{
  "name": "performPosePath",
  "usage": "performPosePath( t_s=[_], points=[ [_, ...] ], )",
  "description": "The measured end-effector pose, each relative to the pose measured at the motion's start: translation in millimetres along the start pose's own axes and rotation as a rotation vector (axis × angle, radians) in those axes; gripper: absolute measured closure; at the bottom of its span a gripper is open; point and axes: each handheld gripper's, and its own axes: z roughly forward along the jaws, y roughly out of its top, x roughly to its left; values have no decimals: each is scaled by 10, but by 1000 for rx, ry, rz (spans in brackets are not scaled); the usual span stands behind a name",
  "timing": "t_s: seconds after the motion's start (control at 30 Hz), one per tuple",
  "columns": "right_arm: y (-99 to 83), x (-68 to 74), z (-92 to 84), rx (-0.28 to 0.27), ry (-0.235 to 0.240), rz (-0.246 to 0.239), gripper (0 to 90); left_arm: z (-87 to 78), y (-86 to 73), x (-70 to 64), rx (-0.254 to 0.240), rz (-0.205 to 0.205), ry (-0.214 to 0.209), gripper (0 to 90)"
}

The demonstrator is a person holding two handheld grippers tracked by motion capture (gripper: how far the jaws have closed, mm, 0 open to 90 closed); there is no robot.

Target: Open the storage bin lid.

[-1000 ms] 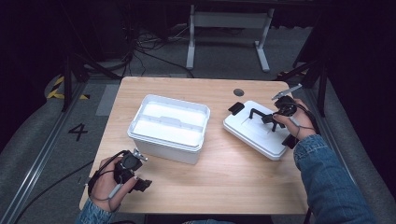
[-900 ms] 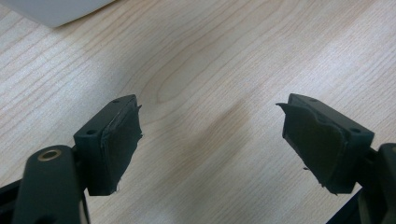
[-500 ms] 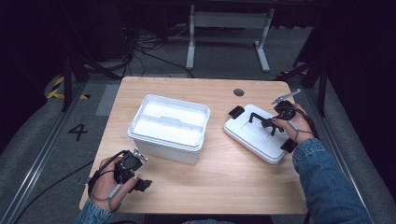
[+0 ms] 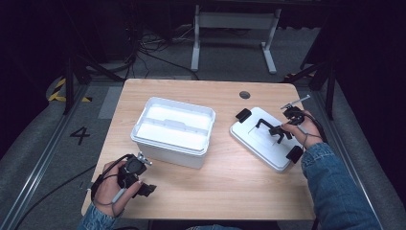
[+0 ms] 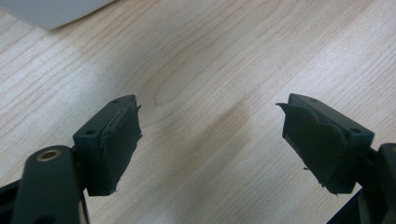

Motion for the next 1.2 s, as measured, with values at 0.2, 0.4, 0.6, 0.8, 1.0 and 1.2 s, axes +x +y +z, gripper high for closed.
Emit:
performPosePath(
  t_s=[0.2, 0.4, 0.6, 0.8, 1.0, 1.2],
  points=[
    [-24, -66, -116, -54, -69, 14, 586, 3, 5, -9, 4, 0, -4, 199],
    [-31, -34, -196, -91, -74, 1, 538, 3, 12, -20, 9, 1, -3, 199],
    [-19, 153, -342, -151, -84, -48, 508, 9, 4, -22, 9, 5, -4, 199],
    [-16, 432, -506, -176, -63, -113, 498, 5, -11, -17, 9, 3, -1, 199],
    [-76, 714, -561, -177, -31, -178, 493, -10, -30, -20, 2, -1, 0, 199],
    [-181, 960, -573, -180, 6, -216, 491, -18, -52, -17, -1, -8, 0, 200]
  ],
)
